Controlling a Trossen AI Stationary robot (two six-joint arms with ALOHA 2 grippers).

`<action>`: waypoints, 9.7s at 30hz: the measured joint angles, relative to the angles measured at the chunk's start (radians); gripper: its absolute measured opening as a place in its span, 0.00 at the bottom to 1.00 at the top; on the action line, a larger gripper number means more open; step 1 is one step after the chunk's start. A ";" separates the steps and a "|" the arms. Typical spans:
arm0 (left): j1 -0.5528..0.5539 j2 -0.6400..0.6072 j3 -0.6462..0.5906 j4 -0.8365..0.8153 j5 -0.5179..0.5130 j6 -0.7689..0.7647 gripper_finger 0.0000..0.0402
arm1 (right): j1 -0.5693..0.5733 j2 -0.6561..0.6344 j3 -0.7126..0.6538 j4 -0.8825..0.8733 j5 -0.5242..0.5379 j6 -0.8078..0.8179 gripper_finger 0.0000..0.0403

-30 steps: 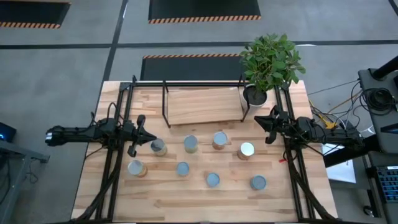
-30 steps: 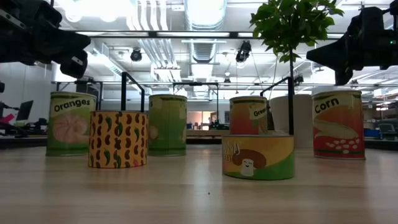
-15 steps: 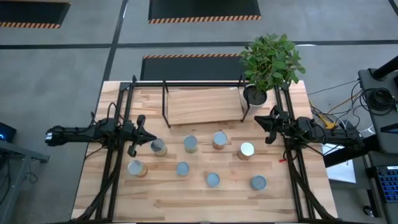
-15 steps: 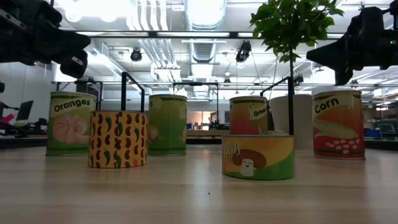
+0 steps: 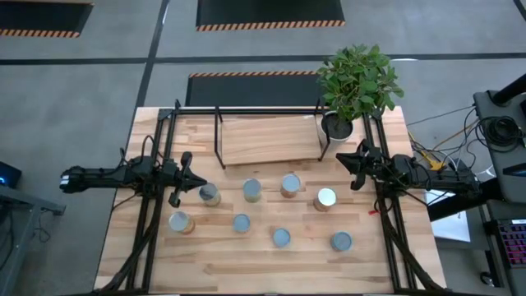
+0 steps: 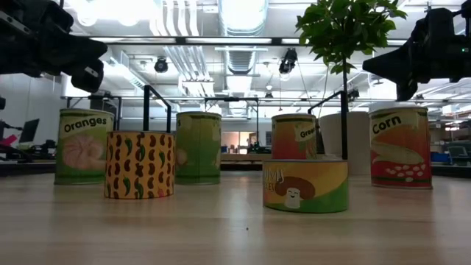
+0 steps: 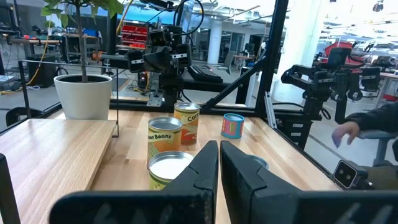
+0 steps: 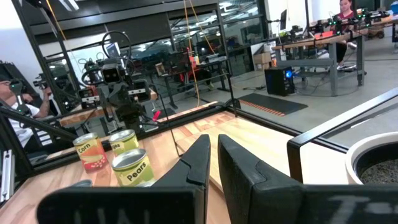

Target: Pick and place cans onto a shelf

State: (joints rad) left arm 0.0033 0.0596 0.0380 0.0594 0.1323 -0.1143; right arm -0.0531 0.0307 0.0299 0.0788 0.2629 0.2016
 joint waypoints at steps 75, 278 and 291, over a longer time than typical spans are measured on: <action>-0.004 0.842 0.851 -0.375 -0.211 -0.503 0.00 | 0.000 0.064 0.161 0.135 -0.298 -0.492 0.06; 0.239 1.772 1.589 -1.140 -0.425 0.456 0.00 | 0.000 0.063 0.210 0.082 -0.289 -0.556 0.06; 0.264 1.760 1.597 -1.215 -0.615 0.449 0.00 | 0.000 0.063 0.210 0.083 -0.289 -0.560 0.06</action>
State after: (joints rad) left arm 0.2668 1.8194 1.6349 -1.1552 -0.4824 0.3352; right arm -0.0530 0.0940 0.2401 0.1618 -0.0260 -0.3588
